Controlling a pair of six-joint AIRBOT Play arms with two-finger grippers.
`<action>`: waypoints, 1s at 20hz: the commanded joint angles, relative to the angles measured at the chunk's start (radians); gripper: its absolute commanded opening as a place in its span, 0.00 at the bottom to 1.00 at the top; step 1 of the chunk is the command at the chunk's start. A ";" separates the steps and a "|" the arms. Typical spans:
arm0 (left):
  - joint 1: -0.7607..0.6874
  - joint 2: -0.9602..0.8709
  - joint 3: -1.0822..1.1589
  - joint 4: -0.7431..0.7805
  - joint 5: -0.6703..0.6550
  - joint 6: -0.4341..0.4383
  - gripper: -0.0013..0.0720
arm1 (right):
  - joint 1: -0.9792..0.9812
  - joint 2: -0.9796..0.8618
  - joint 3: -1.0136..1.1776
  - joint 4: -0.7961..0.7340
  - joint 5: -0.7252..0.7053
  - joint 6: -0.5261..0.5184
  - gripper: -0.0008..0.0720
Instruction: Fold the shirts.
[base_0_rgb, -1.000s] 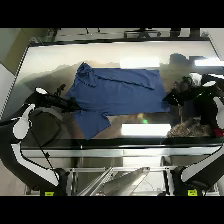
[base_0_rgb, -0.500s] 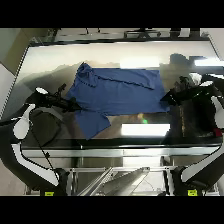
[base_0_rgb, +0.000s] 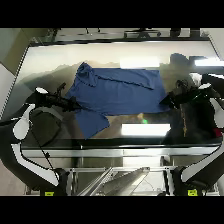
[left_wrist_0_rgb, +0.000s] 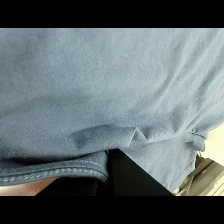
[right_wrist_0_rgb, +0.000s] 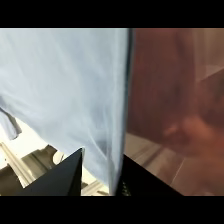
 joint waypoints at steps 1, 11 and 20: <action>0.000 -0.001 0.000 0.005 -0.011 0.000 0.05 | -0.006 0.014 -0.007 -0.109 0.018 -0.002 0.39; 0.016 0.062 0.001 -0.056 -0.020 0.042 0.05 | -0.038 0.072 -0.008 0.108 0.034 -0.053 0.04; 0.200 0.631 0.003 -0.810 -0.281 0.231 0.05 | -0.170 0.729 0.076 0.552 0.033 -0.169 0.04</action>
